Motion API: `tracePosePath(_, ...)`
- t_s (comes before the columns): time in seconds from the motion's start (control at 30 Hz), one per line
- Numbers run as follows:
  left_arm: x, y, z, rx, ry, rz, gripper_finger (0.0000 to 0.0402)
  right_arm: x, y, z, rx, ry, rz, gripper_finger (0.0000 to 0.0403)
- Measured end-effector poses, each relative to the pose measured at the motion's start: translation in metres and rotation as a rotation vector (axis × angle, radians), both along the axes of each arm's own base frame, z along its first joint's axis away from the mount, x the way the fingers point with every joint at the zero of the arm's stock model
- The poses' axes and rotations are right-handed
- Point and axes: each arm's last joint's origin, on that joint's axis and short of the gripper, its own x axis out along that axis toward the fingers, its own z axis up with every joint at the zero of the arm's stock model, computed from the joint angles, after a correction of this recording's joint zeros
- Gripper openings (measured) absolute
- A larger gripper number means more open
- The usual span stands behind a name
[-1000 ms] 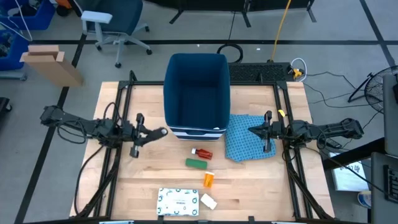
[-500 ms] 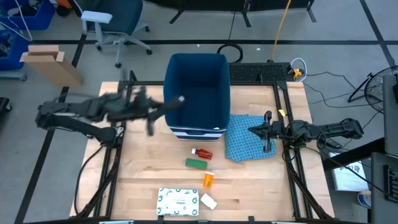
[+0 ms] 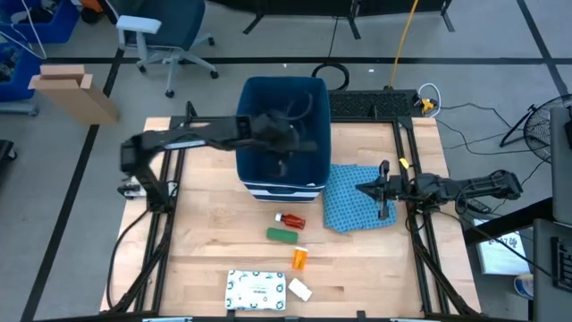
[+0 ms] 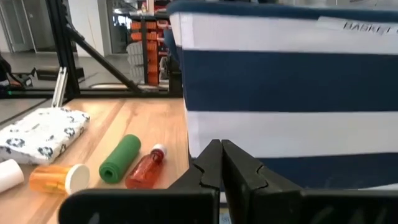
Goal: Pick & place medical supplies in basket/bin
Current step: Put the black bandage into the blue bin
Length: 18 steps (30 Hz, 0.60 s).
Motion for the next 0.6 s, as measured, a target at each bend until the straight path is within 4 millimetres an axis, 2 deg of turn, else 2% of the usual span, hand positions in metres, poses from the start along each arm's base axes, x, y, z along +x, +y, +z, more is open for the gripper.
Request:
tracePosePath(0.13, 0.017, 0.004, -0.042, -0.077, 0.089, -0.067, 0.0081, 0.000, 0.000, 0.000, 0.000, 0.004, 0.000, 0.0000)
tracePosePath(0.27, 0.026, 0.002, -0.072, -0.095, 0.132, -0.075, 0.0081, 0.000, 0.000, 0.000, -0.001, 0.004, 0.000, 0.0000)
tracePosePath(0.43, 0.029, 0.003, -0.110, -0.107, 0.138, -0.060, 0.0081, 0.000, 0.000, 0.000, 0.004, 0.003, -0.002, 0.0000)
tracePosePath(0.6, 0.025, 0.000, -0.136, -0.131, 0.087, -0.072, 0.0081, 0.000, 0.000, 0.000, 0.007, 0.003, -0.001, 0.0000)
